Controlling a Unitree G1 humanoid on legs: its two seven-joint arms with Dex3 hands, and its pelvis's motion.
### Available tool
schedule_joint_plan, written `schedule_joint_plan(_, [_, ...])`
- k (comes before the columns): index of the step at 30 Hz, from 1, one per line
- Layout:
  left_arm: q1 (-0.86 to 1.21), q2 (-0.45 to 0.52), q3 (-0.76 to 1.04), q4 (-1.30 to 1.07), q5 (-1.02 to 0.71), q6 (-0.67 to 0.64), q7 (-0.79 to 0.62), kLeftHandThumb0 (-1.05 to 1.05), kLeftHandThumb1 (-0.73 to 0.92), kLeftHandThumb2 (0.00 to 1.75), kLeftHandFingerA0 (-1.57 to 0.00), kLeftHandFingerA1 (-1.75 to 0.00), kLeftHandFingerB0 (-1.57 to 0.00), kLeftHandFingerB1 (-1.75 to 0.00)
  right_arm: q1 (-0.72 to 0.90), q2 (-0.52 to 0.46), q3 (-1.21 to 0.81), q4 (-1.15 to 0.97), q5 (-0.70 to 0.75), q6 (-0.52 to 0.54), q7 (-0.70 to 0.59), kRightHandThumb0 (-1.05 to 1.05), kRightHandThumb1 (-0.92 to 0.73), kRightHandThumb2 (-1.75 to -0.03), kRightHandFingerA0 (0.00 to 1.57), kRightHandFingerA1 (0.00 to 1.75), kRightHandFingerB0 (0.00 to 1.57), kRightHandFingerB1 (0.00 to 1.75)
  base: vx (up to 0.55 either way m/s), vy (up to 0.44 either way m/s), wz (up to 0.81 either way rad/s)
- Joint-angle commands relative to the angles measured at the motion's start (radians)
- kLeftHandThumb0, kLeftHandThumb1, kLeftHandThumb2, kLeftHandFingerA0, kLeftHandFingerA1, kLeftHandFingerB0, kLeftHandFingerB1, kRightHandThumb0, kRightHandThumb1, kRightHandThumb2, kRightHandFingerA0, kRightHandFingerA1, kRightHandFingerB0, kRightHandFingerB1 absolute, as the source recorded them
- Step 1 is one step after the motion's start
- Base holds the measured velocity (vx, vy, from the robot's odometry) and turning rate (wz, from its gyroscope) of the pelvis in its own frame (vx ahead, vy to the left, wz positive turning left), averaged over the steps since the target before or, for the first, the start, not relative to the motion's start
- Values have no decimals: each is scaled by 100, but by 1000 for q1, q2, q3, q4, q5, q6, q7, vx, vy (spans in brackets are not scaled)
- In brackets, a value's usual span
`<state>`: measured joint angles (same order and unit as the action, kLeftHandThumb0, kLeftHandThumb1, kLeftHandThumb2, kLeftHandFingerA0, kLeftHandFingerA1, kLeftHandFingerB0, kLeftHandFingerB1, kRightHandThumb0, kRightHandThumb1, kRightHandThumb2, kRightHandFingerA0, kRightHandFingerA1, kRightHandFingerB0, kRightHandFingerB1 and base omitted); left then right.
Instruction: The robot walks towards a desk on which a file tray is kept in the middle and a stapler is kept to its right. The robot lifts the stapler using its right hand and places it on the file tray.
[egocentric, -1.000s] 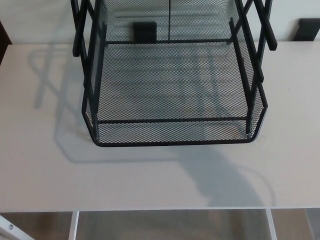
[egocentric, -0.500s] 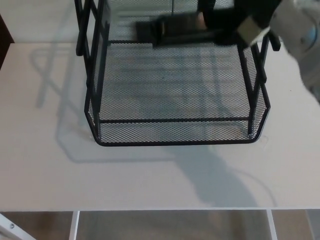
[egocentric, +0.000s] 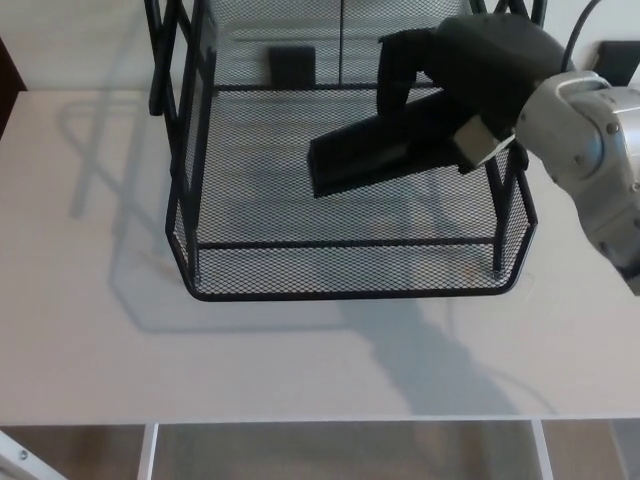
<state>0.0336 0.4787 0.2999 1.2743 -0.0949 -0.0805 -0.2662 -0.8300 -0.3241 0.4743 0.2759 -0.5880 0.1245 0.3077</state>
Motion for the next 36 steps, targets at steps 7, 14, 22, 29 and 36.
schedule_joint_plan(7, [13, 14, -3, -5, -1, -33, -17, -104, 73, 138, -50, -90, -6, -68, -28, 14, 48, -14, -37, 92, 191, -58, -56, -76, 3, 37, 2, 23, 0, 0, 0])
schedule_joint_plan(14, [5, 12, 4, 7, -5, -21, 2, -103, 84, 101, -44, -92, -10, -74, -150, -15, 94, 3, -103, 180, 314, -98, -55, -82, 0, 9, 0, 0, 0, 0, 0])
schedule_joint_plan(22, [11, 18, -10, 0, 6, -31, -6, -104, 83, 103, -46, -95, -10, -75, -230, -46, 77, -10, -96, 153, 342, -99, -57, -90, 0, 13, 0, 0, 0, 0, 0])
schedule_joint_plan(29, [11, 11, 0, 5, -2, -10, 2, -102, 82, 103, -49, -98, -11, -77, -343, -35, 46, -20, -64, 182, 431, -105, -61, -91, 0, 11, 0, 3, 0, 0, 0])
schedule_joint_plan(36, [15, 15, -8, 10, 8, -15, 3, -102, 83, 106, -47, -96, -10, -76, -471, -69, -62, -35, 8, 198, 511, -105, -69, -106, 0, 21, 0, 9, 0, 0, 0])
